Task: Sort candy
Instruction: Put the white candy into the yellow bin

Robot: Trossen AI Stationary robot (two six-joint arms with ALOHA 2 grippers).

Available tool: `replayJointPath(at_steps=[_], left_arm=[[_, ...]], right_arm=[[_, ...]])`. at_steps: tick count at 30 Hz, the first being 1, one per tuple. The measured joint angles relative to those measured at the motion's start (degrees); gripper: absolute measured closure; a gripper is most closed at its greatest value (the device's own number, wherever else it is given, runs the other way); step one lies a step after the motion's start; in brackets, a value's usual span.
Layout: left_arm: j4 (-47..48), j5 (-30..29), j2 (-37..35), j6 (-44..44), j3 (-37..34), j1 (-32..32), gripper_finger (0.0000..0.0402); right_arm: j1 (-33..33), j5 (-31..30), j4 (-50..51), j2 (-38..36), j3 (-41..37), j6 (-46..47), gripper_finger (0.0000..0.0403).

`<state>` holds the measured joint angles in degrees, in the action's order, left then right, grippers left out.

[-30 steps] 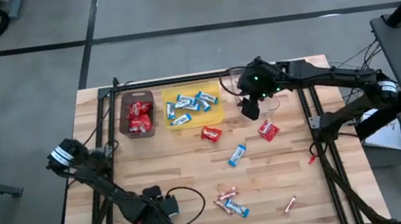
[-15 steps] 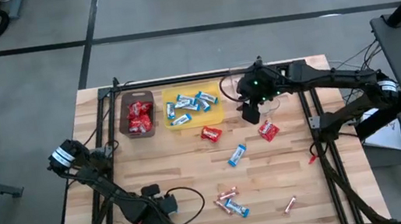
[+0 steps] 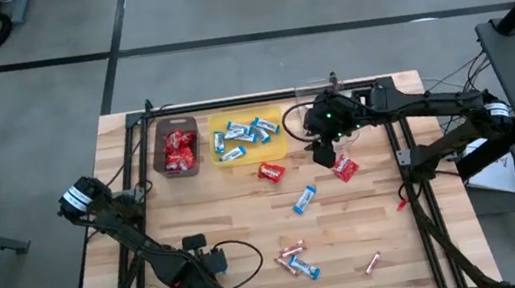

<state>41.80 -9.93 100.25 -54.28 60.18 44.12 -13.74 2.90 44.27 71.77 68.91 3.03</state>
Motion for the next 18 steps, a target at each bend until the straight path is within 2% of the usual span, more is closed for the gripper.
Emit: replayJointPath(at_steps=[4,9,13,18], left_arm=[[0.2,-1.9,-3.6,0.2,0.0,-0.5,0.0394],[0.2,-9.4,-9.8,6.3,1.0,-3.8,0.0394],[0.5,-15.2,-14.8,17.3,2.5,-10.4,0.0394],[0.7,-15.7,-19.7,36.5,3.7,-22.9,0.0394]], right_arm=[[1.1,0.0,0.0,0.0,-0.3,0.0,0.0202],[2.9,0.1,0.5,0.0,-0.8,0.0,0.0202],[4.6,0.1,0.5,0.0,-2.1,0.0,0.0202],[6.2,0.1,0.4,-0.2,-4.8,0.9,0.0202]])
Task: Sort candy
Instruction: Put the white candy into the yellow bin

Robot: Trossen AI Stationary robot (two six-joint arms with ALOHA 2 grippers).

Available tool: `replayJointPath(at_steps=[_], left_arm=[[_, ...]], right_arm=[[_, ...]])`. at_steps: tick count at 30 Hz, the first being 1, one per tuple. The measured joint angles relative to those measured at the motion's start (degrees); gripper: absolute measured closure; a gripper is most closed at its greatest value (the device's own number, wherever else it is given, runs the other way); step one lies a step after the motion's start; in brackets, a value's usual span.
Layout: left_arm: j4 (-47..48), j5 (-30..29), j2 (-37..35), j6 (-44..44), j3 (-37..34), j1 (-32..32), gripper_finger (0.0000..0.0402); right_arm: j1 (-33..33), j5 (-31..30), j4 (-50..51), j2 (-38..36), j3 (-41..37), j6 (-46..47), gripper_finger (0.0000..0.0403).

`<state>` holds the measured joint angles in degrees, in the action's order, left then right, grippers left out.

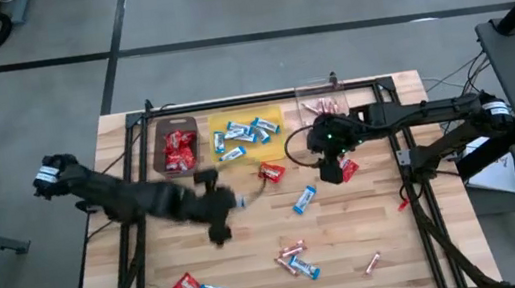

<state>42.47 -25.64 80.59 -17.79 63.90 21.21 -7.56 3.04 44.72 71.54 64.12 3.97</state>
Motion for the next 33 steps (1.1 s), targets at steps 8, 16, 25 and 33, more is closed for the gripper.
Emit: replayJointPath(at_steps=[8,16,25,33], left_arm=[[0.1,6.4,-1.5,26.6,-0.3,-25.3,0.0394],[-5.3,21.8,3.9,36.5,-0.4,-44.3,0.0376],[-6.2,23.2,8.3,39.9,-0.3,-47.7,0.0289],[-8.0,23.6,3.4,29.7,-0.3,-43.0,0.0273]], right_arm=[[1.9,0.0,0.0,-2.6,-5.7,5.0,0.0202],[3.0,-0.1,-0.8,-3.9,-8.5,9.2,0.0202],[3.0,-0.1,-2.2,-3.9,-9.9,9.7,0.0202],[4.1,0.0,0.7,-3.9,-11.1,21.1,0.0202]])
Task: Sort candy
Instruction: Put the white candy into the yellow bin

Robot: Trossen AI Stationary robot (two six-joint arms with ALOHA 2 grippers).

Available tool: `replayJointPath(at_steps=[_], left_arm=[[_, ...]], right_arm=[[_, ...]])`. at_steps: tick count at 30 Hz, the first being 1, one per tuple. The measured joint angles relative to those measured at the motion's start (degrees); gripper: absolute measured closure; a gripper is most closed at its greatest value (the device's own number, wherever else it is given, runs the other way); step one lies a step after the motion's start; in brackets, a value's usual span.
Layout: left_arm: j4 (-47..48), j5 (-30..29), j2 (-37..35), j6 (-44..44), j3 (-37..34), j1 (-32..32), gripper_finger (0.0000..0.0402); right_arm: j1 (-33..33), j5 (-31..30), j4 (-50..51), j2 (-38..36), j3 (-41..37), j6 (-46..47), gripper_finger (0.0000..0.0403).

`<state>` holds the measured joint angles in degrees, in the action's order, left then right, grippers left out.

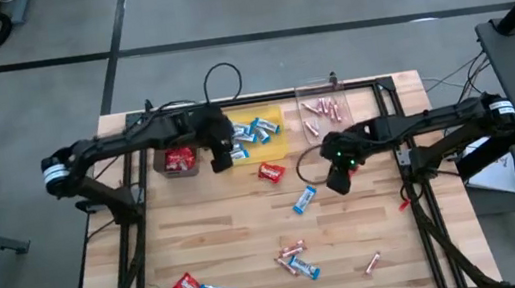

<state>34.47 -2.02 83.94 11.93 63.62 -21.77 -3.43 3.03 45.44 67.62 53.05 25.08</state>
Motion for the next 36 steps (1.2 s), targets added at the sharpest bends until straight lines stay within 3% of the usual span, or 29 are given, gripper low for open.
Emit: replayJointPath(at_steps=[6,13,28,31,36], left_arm=[[-8.0,-0.5,-6.0,-7.7,-1.1,10.6,0.0289],[-15.2,-1.8,-8.4,-8.0,-1.4,19.2,0.0293],[-19.0,-2.1,-8.1,-9.9,-1.6,21.4,0.0293],[-19.7,-2.1,-7.3,-10.2,-1.8,21.4,0.0293],[-20.9,-2.1,-5.7,-11.2,-2.1,21.4,0.0293]], right_arm=[[0.4,-2.9,2.2,0.1,-5.6,15.2,0.0202],[0.4,-10.0,1.9,3.1,-10.9,24.7,0.0202],[0.4,-14.0,-1.6,15.3,-11.1,19.6,0.0206],[0.4,-13.9,-2.3,16.6,-11.0,18.5,0.0230],[0.4,-13.5,-2.9,17.4,-11.0,17.7,0.0305]])
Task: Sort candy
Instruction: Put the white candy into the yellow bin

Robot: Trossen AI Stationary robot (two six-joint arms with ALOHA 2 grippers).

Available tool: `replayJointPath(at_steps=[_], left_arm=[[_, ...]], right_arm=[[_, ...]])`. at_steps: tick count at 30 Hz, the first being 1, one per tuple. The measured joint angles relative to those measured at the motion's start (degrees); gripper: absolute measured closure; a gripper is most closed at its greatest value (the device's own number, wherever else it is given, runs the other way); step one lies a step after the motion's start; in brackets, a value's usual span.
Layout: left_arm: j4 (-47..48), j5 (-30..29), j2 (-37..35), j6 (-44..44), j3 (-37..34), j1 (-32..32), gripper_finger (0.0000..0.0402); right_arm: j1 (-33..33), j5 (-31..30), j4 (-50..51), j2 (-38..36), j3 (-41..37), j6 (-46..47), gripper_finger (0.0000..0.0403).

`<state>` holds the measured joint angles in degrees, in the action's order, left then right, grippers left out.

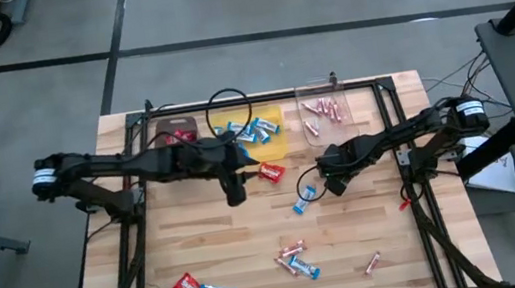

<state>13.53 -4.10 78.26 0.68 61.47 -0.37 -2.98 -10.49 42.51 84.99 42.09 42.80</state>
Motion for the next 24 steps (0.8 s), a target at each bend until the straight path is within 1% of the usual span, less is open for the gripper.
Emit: replayJointPath(at_steps=[4,6,10,15,18,21,24], left_arm=[[0.0,0.0,1.0,-0.7,0.0,0.2,0.0293],[-0.5,0.0,1.3,-1.1,0.0,0.3,0.0293],[-0.7,0.1,2.0,-1.3,0.0,0.9,0.0293],[-1.1,0.1,3.4,-1.3,-0.1,2.5,0.0293],[-4.5,0.1,4.9,-1.2,-0.1,3.8,0.0293],[-8.9,0.8,7.4,1.0,-0.1,5.1,0.0291],[-13.2,3.2,10.5,3.4,-0.2,6.0,0.0276]], right_arm=[[0.0,-0.2,0.3,-0.4,0.0,-1.4,0.0370],[0.0,0.3,0.3,-1.0,-0.1,-2.6,0.0386],[0.6,2.7,1.3,-4.3,-0.4,-3.1,0.0391],[2.4,6.7,3.1,-11.9,-0.4,-3.3,0.0391],[4.2,9.4,2.5,-16.9,-0.4,-3.4,0.0391],[6.2,12.0,-4.1,-21.1,-0.8,-4.7,0.0391],[7.9,16.5,-16.3,-23.6,-1.9,-8.4,0.0391]])
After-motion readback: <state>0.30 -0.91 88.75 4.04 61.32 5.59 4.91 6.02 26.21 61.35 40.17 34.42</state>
